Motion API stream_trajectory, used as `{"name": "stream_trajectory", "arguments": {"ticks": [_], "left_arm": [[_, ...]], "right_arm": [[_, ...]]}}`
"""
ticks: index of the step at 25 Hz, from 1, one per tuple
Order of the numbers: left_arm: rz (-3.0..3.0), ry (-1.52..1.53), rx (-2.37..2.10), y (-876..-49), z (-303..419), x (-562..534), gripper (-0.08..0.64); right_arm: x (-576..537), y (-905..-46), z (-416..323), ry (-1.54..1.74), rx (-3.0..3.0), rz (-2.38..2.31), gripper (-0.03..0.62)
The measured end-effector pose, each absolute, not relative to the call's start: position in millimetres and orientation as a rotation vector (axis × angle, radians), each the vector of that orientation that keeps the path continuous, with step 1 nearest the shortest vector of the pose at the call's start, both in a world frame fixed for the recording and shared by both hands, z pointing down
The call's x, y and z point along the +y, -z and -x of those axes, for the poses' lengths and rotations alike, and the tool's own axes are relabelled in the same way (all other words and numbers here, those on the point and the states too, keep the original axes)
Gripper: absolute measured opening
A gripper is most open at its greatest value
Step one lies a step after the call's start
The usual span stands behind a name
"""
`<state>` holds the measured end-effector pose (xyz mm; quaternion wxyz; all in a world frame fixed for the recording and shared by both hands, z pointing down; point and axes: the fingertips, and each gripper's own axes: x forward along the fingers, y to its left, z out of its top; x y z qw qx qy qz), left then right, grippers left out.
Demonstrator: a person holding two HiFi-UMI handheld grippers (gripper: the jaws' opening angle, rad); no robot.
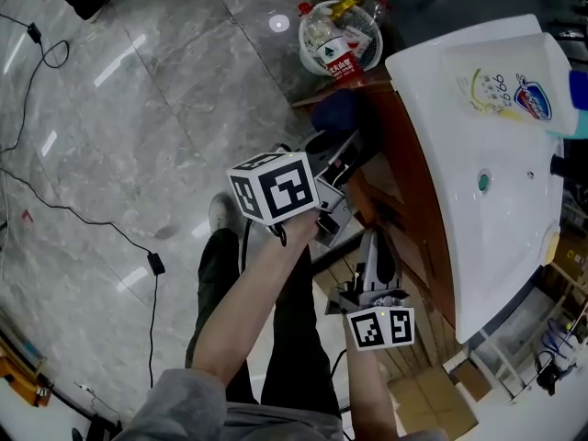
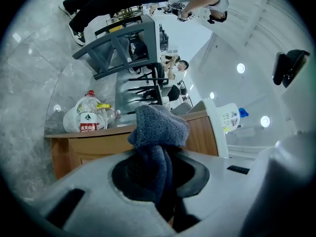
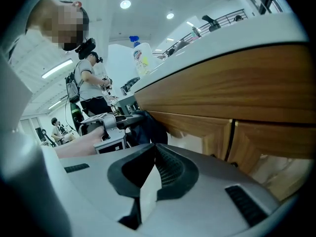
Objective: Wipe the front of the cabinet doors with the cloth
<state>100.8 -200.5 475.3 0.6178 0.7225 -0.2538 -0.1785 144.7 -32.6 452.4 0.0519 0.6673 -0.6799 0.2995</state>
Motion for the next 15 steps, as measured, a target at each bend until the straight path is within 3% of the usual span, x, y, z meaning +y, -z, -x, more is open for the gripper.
{"name": "stream_trajectory", "arguments": {"ticks": [15], "left_arm": [[-1.642,0.329,-0.657,-521,-102,-206,0.051]], "right_arm": [[-39,-470,-161,-0.931,-2.029,-2.015,0.011]]}}
